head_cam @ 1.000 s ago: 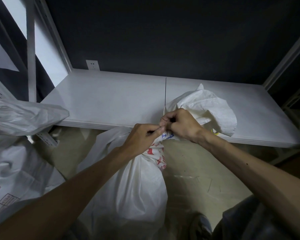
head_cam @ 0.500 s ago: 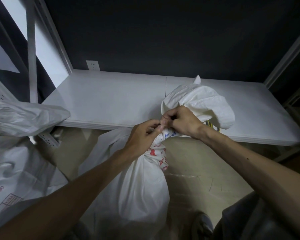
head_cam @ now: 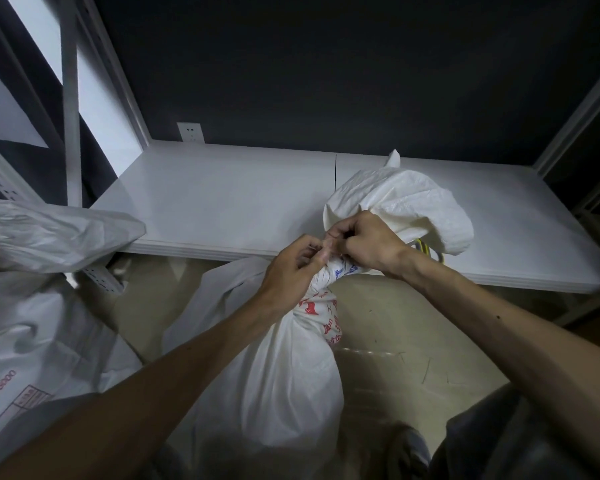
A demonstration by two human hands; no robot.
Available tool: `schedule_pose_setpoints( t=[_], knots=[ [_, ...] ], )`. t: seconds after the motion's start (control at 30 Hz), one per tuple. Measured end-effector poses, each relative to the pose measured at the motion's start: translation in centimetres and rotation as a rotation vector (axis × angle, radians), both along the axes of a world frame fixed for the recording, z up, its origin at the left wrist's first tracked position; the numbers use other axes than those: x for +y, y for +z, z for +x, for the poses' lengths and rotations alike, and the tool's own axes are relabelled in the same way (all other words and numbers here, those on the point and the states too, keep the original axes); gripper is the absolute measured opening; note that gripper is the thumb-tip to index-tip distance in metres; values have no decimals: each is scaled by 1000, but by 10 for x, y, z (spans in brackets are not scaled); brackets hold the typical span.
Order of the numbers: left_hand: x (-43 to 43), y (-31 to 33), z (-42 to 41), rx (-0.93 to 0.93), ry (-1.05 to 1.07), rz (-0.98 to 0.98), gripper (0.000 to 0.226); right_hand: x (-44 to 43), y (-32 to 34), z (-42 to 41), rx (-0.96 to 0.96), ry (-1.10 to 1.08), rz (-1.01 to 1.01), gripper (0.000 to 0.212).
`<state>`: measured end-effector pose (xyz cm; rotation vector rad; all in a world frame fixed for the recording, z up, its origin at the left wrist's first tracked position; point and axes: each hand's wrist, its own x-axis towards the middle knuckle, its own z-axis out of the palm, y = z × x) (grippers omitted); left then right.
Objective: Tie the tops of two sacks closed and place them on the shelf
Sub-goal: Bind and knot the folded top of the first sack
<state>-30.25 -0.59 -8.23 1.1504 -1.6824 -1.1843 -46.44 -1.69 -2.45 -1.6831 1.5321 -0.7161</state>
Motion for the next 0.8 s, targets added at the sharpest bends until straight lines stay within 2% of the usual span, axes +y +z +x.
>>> schedule_pose_setpoints(
  t=[0.13,0.23,0.5,0.63,0.73,0.8],
  knots=[
    [0,-1,0,67,33,-2,5,1,-2,-2,-20,-8,12,25],
    [3,-5,-3,108,90,-35,15,1,-4,-2,-23,-13,13,22],
    [3,-4,-4,135,136,24,10,1,-5,-1,-32,-43,15,27],
    [3,-6,-3,127,142,-15,9,1,-7,0,-31,-42,3,22],
    [1,-8,-2,115,150,-71,8,1,-2,-1,-30,7,4,31],
    [1,-8,-2,117,158,-84,8,1,1,-3,-42,46,12,26]
  ],
)
